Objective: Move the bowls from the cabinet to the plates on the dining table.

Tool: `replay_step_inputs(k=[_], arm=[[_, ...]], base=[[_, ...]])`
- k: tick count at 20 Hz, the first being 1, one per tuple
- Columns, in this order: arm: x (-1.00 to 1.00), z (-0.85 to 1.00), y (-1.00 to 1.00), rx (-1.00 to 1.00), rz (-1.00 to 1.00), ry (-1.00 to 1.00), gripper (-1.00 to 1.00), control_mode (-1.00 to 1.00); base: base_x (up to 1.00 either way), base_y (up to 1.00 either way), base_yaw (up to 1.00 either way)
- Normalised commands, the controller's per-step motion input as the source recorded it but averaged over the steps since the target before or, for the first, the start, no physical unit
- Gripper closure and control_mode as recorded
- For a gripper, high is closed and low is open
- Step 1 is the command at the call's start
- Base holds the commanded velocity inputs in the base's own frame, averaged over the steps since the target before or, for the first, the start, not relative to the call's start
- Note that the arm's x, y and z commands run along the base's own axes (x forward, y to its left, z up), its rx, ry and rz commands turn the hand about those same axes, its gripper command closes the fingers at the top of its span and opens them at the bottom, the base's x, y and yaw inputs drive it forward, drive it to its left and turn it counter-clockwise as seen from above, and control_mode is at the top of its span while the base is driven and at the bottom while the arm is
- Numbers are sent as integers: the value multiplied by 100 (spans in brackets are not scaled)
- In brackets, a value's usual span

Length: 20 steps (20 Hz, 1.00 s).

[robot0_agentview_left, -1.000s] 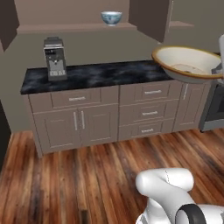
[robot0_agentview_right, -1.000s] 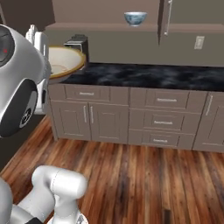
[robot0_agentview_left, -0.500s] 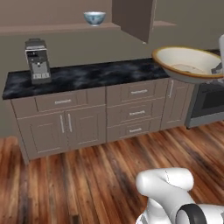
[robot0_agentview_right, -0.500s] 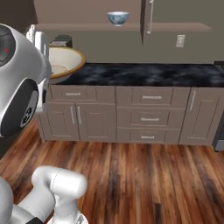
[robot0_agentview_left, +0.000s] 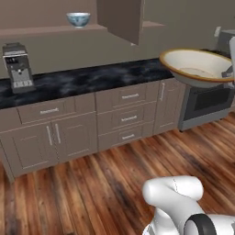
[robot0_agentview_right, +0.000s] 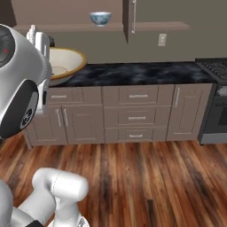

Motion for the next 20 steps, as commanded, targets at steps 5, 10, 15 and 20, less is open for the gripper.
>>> replay_step_inputs(k=[5, 10, 15, 20], arm=[[0, 0, 0, 0, 0, 0, 100, 100], [0, 0, 0, 0, 0, 0, 100, 100], [0, 0, 0, 0, 0, 0, 100, 100], [0, 0, 0, 0, 0, 0, 100, 100]], base=[[0, 0, -25], [0, 0, -25], [0, 0, -25], [0, 0, -25]])
